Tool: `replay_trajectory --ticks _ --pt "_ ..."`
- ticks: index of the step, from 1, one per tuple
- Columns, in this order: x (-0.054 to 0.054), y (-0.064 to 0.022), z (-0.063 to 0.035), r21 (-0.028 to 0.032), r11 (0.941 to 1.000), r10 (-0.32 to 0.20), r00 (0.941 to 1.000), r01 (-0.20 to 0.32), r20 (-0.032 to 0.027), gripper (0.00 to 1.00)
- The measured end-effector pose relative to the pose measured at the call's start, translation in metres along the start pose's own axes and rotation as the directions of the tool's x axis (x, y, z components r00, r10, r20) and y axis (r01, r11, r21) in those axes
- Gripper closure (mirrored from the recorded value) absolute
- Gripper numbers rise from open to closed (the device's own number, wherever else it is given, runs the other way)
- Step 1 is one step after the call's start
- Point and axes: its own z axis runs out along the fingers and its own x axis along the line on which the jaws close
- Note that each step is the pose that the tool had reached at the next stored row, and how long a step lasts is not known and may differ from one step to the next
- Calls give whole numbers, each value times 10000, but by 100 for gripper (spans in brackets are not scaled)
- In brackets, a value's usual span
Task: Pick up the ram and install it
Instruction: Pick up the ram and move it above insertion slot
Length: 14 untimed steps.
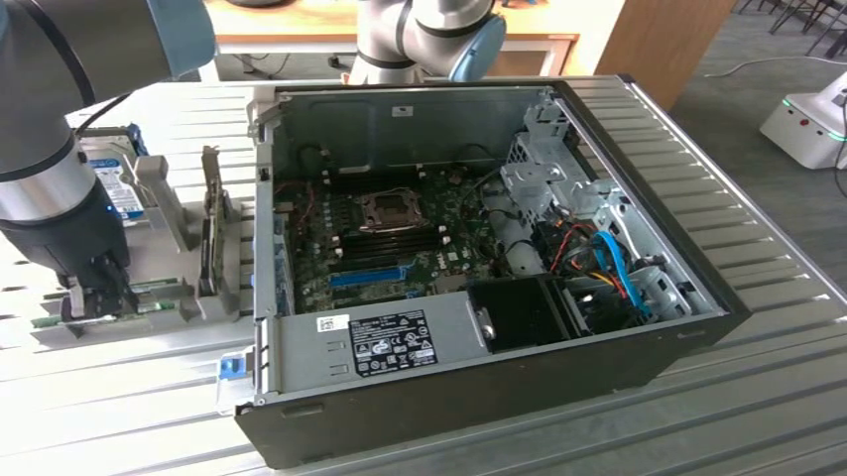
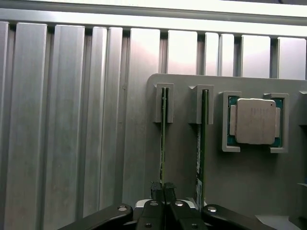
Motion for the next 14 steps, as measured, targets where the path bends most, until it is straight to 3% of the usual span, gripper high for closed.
replay_trajectory --ticks 14 --pt "-3 -1 -183 -4 10000 0 10000 0 1 88"
